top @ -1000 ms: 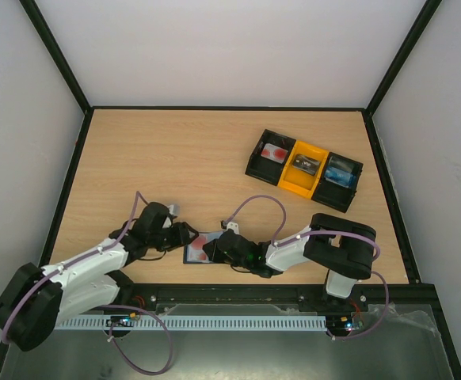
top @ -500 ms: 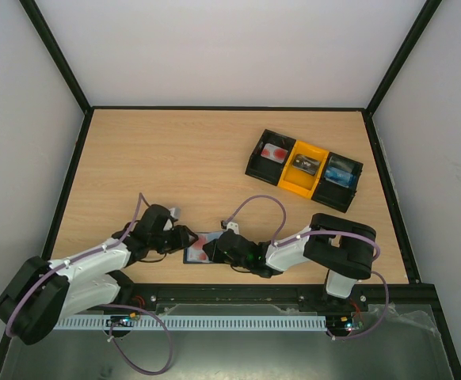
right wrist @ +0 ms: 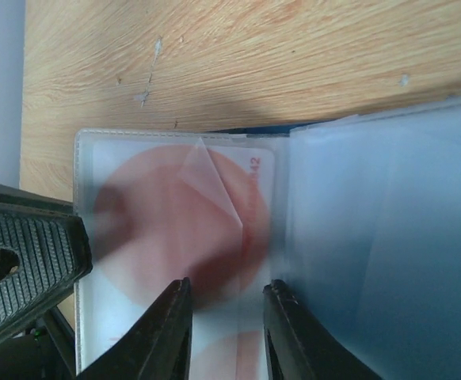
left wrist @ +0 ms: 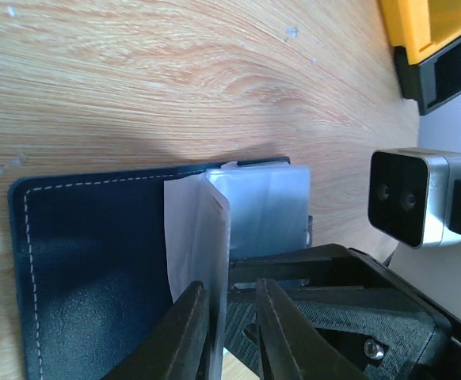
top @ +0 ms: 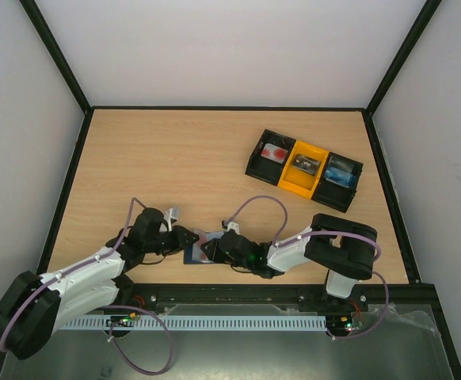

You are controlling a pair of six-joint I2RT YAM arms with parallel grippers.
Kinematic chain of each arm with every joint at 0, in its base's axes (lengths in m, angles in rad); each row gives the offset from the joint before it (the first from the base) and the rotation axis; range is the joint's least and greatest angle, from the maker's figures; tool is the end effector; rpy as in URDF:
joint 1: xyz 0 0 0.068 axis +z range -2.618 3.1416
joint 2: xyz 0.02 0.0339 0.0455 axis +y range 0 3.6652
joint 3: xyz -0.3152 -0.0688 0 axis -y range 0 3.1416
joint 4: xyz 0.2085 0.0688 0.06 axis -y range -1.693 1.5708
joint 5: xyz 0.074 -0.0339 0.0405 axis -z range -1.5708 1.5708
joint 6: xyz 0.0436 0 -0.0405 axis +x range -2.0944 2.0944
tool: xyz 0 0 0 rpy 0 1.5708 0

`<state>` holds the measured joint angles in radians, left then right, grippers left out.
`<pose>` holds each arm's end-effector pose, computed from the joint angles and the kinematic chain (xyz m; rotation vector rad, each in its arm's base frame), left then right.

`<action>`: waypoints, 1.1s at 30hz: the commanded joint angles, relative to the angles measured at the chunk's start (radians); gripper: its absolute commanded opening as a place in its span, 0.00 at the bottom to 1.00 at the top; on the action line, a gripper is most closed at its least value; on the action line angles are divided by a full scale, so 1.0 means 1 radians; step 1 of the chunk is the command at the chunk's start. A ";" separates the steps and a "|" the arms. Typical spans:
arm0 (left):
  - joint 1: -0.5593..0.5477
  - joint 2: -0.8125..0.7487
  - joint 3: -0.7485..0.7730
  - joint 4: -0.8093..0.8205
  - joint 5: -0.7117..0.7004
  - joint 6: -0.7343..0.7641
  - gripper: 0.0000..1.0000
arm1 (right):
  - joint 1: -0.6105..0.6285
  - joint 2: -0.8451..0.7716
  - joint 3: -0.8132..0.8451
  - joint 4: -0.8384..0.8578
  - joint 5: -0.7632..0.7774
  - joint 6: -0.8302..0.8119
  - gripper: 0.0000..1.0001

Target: Take the credit cards out of the card holder

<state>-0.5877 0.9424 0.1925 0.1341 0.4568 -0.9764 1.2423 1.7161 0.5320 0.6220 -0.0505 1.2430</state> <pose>0.0896 -0.0828 0.2049 -0.1840 2.4609 -1.2975 0.0945 0.2840 0.1923 -0.0345 2.5361 1.3458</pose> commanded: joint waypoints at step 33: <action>0.005 0.025 -0.032 0.050 -0.019 -0.066 0.40 | 0.014 -0.120 -0.073 -0.064 0.046 -0.019 0.23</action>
<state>-0.5877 0.9733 0.1707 0.1940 0.4538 -1.0447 1.2488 1.5684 0.4286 0.6109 -0.0235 1.2415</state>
